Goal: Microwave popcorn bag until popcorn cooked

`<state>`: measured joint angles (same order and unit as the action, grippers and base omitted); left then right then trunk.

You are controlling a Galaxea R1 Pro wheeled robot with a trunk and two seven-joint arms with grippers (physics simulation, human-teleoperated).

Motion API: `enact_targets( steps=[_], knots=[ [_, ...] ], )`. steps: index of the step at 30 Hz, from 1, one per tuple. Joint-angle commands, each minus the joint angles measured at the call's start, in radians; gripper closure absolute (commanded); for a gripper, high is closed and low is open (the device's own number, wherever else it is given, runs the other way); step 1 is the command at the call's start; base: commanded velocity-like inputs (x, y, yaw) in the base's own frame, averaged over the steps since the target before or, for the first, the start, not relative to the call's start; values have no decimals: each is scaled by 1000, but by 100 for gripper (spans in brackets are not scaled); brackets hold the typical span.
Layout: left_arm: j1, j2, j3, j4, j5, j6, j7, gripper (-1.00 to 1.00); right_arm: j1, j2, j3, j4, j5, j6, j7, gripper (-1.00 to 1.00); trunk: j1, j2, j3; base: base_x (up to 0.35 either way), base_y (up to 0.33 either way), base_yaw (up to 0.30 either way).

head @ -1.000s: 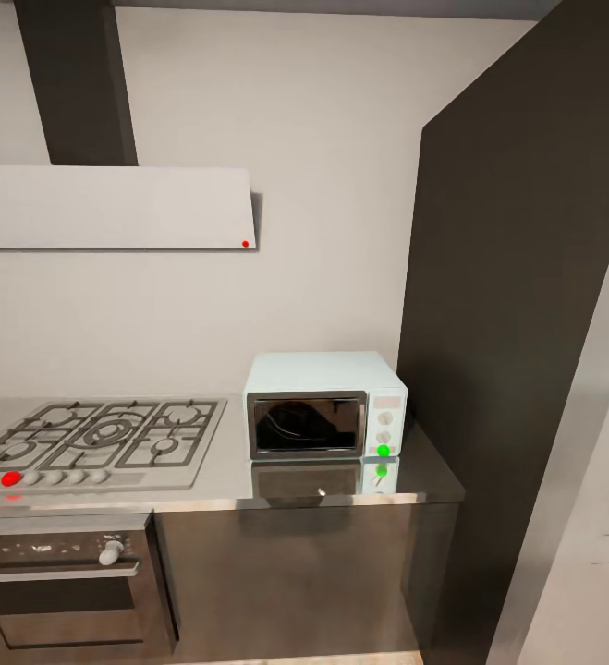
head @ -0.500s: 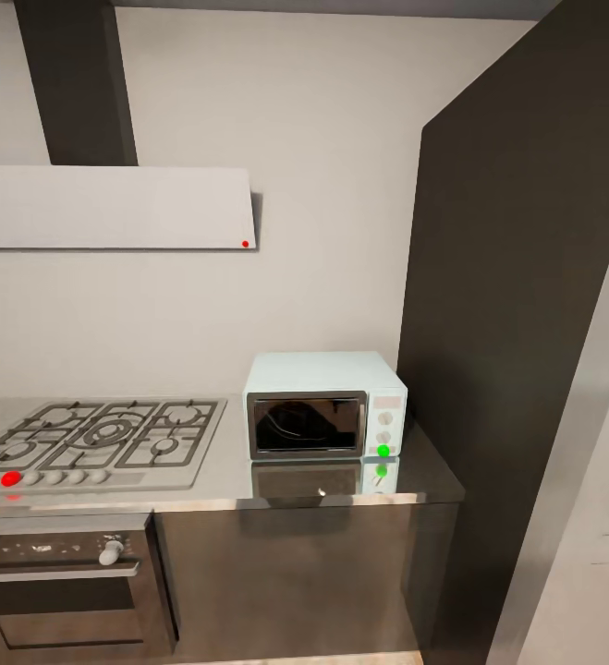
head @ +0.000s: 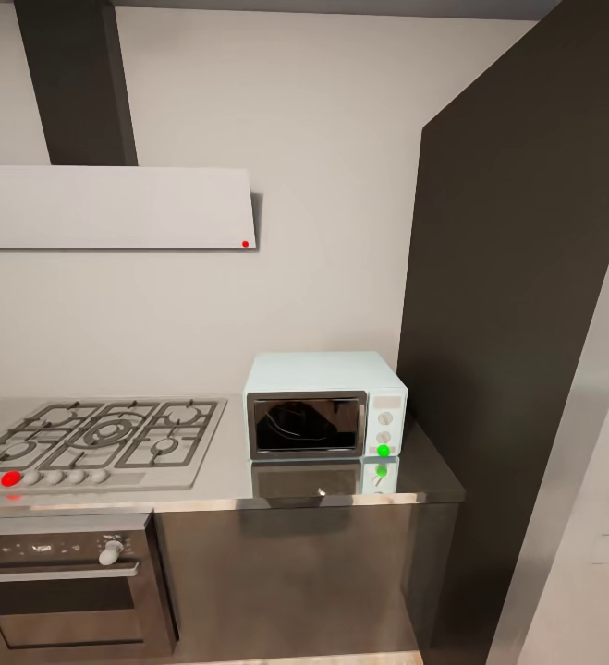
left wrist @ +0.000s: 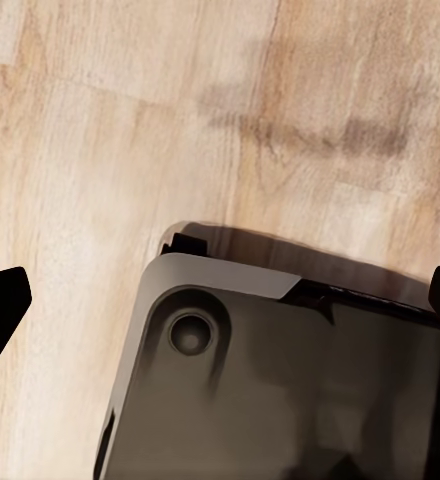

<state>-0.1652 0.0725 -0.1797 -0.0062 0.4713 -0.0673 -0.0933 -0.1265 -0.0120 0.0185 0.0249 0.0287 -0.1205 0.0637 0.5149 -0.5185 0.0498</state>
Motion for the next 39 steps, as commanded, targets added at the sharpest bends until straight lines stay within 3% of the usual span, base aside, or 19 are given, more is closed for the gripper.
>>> enact_targets(
  steps=[1, 39],
  knots=[
    [0, 0, -9, 2, 10, -3, -4, -100, -1, 0, 1, 3, 3, -5, 2, 100, 0, -1, 0, 0, 0, 0],
    [0, 0, -8, 2, 10, -3, -4, -100, -1, 0, 1, 3, 3, -5, 2, 100, 0, -1, 0, 0, 0, 0]
  ],
)
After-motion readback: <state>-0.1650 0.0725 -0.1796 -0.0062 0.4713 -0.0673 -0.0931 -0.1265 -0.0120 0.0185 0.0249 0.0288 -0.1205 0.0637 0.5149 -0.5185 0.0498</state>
